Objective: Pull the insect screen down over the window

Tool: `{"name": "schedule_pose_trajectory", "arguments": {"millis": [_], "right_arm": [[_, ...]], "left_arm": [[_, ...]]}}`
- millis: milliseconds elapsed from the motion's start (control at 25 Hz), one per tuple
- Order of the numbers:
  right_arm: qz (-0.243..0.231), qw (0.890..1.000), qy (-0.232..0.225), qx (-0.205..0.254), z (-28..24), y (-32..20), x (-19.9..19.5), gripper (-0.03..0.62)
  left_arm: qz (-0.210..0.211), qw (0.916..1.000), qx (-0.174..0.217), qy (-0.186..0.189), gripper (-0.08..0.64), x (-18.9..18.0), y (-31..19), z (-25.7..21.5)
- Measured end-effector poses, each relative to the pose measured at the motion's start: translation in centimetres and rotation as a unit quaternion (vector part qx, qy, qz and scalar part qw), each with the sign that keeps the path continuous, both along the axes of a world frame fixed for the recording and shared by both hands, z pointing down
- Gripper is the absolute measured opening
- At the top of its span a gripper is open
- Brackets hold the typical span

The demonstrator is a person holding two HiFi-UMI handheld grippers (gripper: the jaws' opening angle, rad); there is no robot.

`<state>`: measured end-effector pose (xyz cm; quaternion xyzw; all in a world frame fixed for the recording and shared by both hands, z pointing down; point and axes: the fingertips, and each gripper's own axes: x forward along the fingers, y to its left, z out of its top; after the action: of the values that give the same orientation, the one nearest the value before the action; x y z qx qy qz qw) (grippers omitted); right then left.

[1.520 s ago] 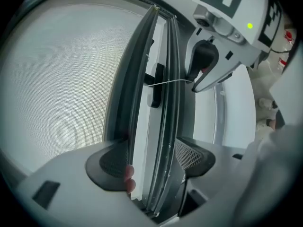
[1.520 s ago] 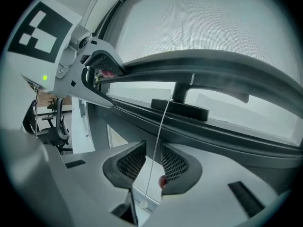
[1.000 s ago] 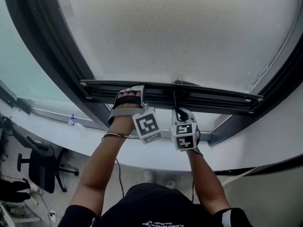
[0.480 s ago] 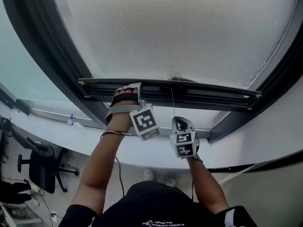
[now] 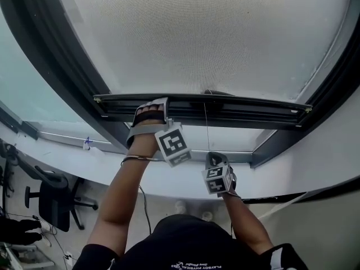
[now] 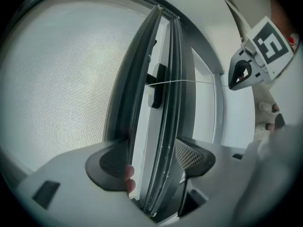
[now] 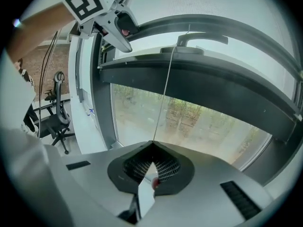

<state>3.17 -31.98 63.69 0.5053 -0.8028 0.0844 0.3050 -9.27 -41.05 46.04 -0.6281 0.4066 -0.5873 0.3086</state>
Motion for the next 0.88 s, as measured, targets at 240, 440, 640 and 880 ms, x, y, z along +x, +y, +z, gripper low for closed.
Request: {"name": "schedule_pose_trajectory", "arguments": {"millis": [240,440,640,880], "right_arm": [[-0.007,0.999,0.022,-0.039,3.9,2.2,0.4,0.005],[-0.020,0.997,0.045,-0.062,5.9,3.6,0.7,0.005],[-0.034,0.994,0.064,-0.079,7.4,4.5,0.8,0.005],[-0.044,0.991,0.089,-0.088,9.6,4.7,1.5,0.006]], "left_arm": [[-0.002,1.0000,0.003,0.006,0.313,0.2,0.0,0.2],[-0.004,1.0000,0.006,-0.005,0.313,0.0,-0.1,0.1],[-0.011,0.9997,0.012,-0.017,0.313,-0.3,-0.2,-0.1],[-0.012,0.9999,0.008,-0.006,0.313,-0.1,-0.1,0.2]]}}
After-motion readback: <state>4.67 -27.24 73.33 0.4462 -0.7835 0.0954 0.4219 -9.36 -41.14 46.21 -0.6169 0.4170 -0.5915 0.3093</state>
